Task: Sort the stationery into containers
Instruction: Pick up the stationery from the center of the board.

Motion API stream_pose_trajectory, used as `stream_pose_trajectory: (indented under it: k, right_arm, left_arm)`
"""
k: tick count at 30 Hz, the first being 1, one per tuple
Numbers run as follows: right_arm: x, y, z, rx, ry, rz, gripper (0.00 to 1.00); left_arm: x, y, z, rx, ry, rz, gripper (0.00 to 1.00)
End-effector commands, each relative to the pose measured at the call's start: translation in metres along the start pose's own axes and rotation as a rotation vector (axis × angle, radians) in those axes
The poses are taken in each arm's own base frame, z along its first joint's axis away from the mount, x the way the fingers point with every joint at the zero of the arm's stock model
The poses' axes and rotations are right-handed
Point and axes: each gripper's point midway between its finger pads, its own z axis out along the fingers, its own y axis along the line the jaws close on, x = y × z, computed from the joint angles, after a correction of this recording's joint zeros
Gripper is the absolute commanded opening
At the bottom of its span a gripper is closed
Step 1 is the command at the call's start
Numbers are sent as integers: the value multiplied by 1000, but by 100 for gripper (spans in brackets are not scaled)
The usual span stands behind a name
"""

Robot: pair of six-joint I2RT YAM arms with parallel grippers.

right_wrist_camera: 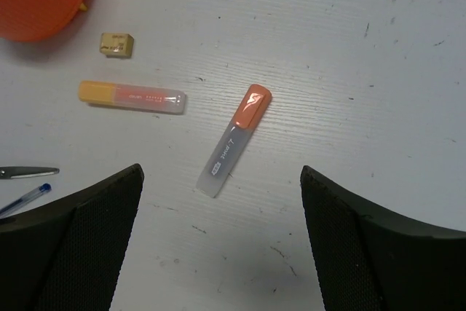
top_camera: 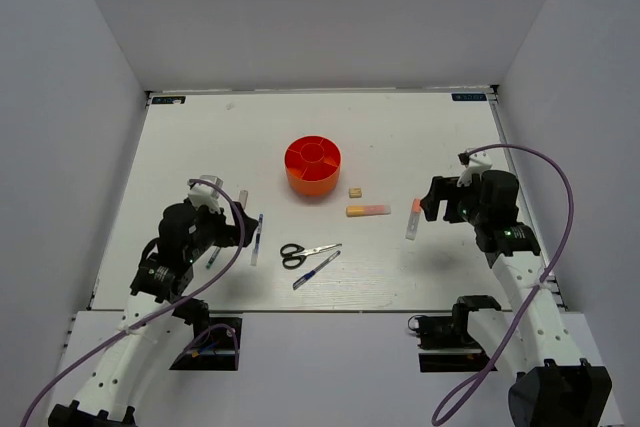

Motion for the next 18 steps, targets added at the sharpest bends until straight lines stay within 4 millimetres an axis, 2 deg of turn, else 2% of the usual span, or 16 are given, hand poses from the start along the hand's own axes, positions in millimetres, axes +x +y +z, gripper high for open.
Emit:
stream_pose_trajectory:
  k: [1, 11, 13, 14, 15, 16, 17, 18]
  right_arm:
    - [-8, 4, 2, -27, -30, 20, 90]
    - [-6, 3, 1, -27, -34, 17, 90]
    - [-7, 2, 0, -32, -37, -5, 90]
    - [-5, 5, 0, -53, -33, -26, 90]
    - [2, 11, -1, -94, -18, -54, 85]
    - [7, 9, 0, -117, -12, -169, 62]
    - [9, 16, 0, -165, -12, -189, 22]
    - [13, 16, -1, -165, 8, -180, 0]
  left_arm:
    - [1, -4, 0, 20, 13, 6, 100]
    - [6, 3, 1, -19, 47, -9, 100]
    - [7, 4, 2, -23, 51, -10, 90]
    - [9, 5, 4, -27, 62, -13, 80]
    - [10, 7, 5, -38, 67, -14, 40]
    - [9, 9, 6, -56, 68, -16, 15]
    - [13, 17, 10, -96, 95, -23, 0]
    - [11, 23, 11, -134, 97, -29, 0]
